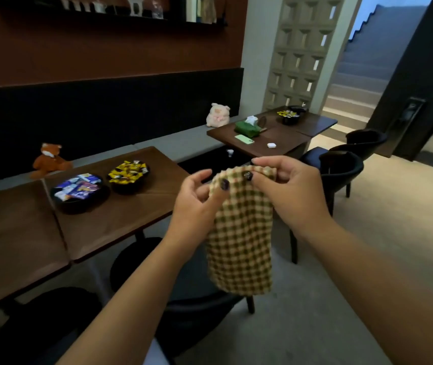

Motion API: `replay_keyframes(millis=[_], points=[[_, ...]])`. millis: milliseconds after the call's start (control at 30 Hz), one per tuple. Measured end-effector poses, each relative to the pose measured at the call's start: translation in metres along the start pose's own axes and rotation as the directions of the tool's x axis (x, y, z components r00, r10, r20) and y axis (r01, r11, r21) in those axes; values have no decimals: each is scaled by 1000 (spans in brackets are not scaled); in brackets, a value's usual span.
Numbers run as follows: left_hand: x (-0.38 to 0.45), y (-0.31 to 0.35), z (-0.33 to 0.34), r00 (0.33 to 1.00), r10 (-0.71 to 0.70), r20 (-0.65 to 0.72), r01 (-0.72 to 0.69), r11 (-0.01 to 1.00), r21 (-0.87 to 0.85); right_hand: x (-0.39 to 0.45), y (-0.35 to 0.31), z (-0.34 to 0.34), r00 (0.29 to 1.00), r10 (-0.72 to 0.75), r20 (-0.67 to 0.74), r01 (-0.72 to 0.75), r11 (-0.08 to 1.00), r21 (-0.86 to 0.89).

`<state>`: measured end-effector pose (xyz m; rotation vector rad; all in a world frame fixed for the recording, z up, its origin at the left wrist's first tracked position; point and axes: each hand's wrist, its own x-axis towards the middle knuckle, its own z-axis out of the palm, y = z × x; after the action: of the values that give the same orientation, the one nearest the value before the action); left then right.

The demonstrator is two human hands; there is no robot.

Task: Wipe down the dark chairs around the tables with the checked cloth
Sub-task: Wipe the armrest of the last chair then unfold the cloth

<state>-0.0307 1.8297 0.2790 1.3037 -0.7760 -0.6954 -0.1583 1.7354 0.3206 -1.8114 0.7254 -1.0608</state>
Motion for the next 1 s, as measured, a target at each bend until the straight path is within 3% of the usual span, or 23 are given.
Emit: replay_keyframes(millis=[67,133,300,367,500,633,767,833,900,1000], points=[[16,-11,35,984,-101,146,108,993,-41,18,14,-31,1000,-28,-11,28,999,-33],[32,-22,69,970,-140,198,158,984,-78,35,29,-60,999,-24,-37,23,999,-40],[80,-37,146,971,-180,155,214,948,-235,75,80,-123,989,135,-67,-124,981,150],[105,-39,172,974,-184,134,213,945,-250,90,107,-143,965,263,15,-260,942,215],[167,-53,217,976,-217,26,215,937,-276,122,170,-175,866,437,245,-482,860,171],[239,-78,256,966,-252,-53,220,914,-342,179,224,-207,837,478,266,-528,832,169],[325,-97,294,962,-273,-10,252,902,-352,257,272,-243,851,474,225,-494,869,35],[367,-99,314,947,-314,66,319,898,-304,294,292,-266,872,448,195,-436,894,-105],[406,-101,338,919,-356,167,379,916,-135,326,312,-292,881,438,178,-392,887,-245],[459,-109,379,927,-323,193,305,945,116,370,343,-334,880,446,166,-362,854,-374]])
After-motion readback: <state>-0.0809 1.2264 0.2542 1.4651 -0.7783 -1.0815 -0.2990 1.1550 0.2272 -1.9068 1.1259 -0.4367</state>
